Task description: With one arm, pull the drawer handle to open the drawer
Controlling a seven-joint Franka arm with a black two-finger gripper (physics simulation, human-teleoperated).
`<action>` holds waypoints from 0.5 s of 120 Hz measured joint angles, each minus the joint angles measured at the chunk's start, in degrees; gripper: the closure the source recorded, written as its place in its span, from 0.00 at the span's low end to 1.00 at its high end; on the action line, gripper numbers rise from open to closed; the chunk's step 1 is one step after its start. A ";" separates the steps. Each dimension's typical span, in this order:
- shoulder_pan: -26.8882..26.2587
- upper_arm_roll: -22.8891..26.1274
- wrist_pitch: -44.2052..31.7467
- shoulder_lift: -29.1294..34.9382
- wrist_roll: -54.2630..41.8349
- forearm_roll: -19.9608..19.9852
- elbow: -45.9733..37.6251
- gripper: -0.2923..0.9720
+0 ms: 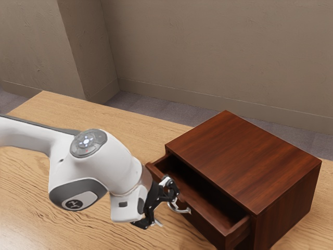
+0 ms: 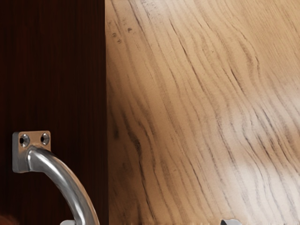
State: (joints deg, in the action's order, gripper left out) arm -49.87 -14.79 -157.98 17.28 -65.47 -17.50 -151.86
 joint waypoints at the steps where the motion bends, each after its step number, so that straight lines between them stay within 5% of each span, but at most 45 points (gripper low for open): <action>1: -0.02 0.00 0.00 0.09 0.12 -0.15 -0.14 0.46; 60: 0.45 0.28 0.23 8.18 8.73 -8.65 -7.23 0.43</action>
State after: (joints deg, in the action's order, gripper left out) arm -49.43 -14.50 -157.74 25.46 -56.74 -26.15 -159.09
